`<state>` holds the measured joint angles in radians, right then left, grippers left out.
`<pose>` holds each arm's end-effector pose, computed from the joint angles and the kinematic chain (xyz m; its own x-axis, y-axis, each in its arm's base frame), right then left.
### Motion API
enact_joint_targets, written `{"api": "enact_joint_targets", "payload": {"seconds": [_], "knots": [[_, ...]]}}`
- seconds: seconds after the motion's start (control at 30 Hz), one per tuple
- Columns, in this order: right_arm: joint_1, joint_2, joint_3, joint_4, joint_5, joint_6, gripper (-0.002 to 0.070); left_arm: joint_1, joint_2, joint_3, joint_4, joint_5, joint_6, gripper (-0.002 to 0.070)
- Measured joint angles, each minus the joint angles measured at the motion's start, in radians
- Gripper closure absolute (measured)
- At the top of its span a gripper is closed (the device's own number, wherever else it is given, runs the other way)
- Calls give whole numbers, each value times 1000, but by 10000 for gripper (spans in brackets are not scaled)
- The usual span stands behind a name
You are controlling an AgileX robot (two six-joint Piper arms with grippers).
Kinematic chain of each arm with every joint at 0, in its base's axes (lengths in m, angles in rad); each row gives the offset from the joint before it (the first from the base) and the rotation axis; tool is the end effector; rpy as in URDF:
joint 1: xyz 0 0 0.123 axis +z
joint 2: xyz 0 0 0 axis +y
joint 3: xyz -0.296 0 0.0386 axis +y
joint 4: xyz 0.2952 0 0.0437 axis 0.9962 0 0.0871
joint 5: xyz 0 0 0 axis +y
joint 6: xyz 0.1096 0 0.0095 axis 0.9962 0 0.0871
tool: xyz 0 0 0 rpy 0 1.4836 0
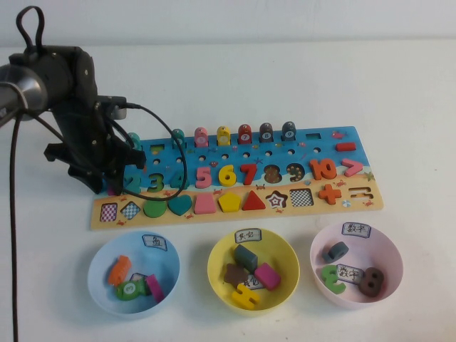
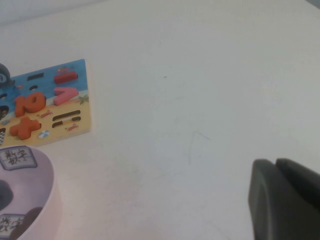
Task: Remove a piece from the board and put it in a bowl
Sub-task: Pick up the "number 1"
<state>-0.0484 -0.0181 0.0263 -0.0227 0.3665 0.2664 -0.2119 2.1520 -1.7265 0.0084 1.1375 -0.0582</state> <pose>0.1042 -0.0059 0.1663 -0.2610 0.2557 -0.9309 0.1232 0.9652 0.2306 0.4812 -0.1027 0.1576 -0.9832 0.1556 -0.0951 0.1561 0.9877 0.0024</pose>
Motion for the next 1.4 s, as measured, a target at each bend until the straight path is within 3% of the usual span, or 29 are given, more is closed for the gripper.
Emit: {"api": "enact_joint_targets", "payload": {"seconds": [0.2, 1.4], "knots": [[0, 0, 0, 0, 0, 0, 694, 0, 0, -2, -8, 2, -3, 588], [0, 0, 0, 0, 0, 0, 694, 2, 1, -2, -34, 8, -7, 602]]}}
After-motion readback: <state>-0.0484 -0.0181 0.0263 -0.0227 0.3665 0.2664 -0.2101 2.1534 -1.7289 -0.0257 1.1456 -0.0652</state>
